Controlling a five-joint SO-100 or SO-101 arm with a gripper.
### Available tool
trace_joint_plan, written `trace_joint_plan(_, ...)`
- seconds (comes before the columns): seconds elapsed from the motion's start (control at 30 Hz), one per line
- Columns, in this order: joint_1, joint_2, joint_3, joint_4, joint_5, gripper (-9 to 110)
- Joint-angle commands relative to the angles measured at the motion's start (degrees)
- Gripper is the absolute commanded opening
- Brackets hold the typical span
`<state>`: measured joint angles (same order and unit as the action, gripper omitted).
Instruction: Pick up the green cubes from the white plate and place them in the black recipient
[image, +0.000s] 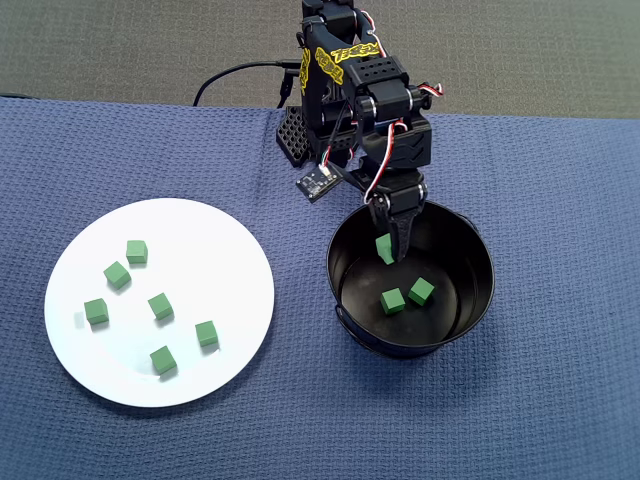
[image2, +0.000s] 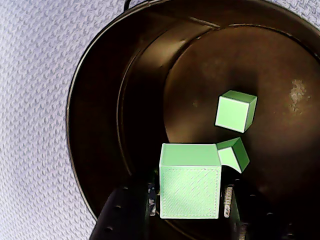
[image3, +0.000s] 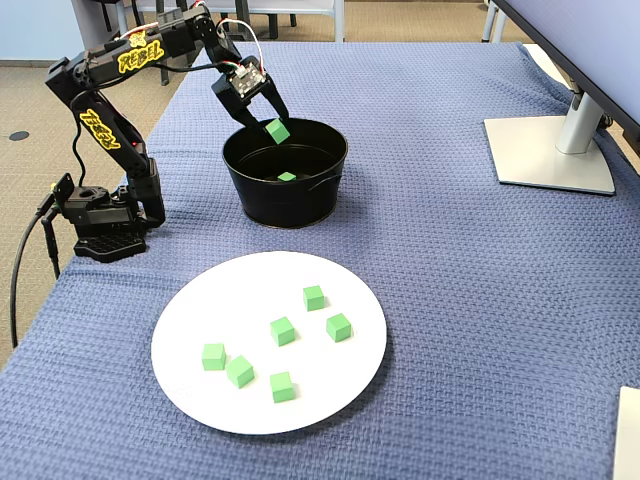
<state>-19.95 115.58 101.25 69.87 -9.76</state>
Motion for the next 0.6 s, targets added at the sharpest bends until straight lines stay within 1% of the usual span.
trace_joint_plan(0.0,-0.7,0.4,-1.1,-0.1,-2.8,48)
trace_joint_plan(0.1,-0.3,1.4,-0.3,-0.5,-3.6,54)
trace_joint_plan(0.2,0.4,1.9,0.2,-0.8,-4.3,57)
trace_joint_plan(0.3,2.7,2.5,0.0,-0.4,-5.4,56)
trace_joint_plan(0.4,9.8,2.1,-0.8,1.1,-7.6,56)
trace_joint_plan(0.57,27.9,-3.3,-2.9,1.4,-14.0,56)
